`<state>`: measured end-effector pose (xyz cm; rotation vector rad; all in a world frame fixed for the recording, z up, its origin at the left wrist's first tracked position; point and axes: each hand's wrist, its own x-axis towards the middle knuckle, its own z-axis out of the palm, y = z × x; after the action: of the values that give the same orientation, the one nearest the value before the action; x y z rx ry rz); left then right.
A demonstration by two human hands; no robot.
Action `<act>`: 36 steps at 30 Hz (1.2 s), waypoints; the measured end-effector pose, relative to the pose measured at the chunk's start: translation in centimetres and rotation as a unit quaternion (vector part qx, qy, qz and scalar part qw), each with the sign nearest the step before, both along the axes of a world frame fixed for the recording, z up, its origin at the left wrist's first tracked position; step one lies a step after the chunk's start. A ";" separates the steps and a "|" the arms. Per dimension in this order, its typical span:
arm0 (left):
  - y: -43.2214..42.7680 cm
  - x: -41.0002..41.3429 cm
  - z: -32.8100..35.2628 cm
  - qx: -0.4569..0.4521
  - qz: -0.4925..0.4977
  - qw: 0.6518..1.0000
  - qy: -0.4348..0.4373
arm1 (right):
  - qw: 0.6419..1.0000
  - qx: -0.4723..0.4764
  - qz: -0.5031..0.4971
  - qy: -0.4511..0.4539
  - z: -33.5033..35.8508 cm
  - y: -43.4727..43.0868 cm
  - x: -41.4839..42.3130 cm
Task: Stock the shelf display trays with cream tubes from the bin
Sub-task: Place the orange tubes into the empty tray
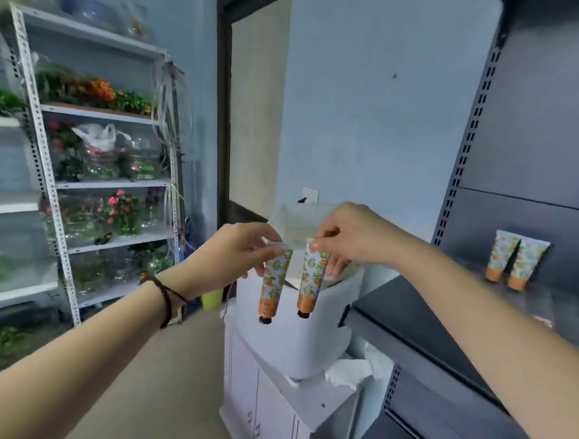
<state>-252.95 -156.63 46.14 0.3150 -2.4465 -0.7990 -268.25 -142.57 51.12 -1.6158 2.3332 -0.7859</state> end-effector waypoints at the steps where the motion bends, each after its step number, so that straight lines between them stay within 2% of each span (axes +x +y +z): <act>1: 0.7 -1.1 1.5 -0.005 -0.011 1.000 0.005 | 1.000 0.001 -0.006 0.005 1.7 1.1 -0.5; 8: 6.5 -10.4 7.6 -0.045 -0.092 0.995 0.006 | 0.994 0.014 -0.105 0.039 8.9 9.4 -7.0; 12: 10.3 -16.3 9.0 0.000 -0.143 0.990 0.014 | 0.984 0.009 -0.165 0.060 10.0 13.9 -11.2; 17: 13.7 -23.7 8.9 0.039 -0.170 0.985 0.009 | 0.967 0.042 -0.227 0.107 9.6 17.3 -17.0; 24: 15.9 -32.2 7.1 0.057 -0.167 0.984 -0.012 | 0.952 0.067 -0.271 0.129 7.7 18.7 -23.3; 36: 17.1 -38.2 3.6 0.073 -0.170 0.982 -0.034 | 0.946 0.094 -0.287 0.118 4.2 17.6 -27.5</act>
<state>-291.17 -139.50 49.75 -0.0269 -2.5468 -1.1313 -295.75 -124.95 55.35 -0.9960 2.9985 -0.4499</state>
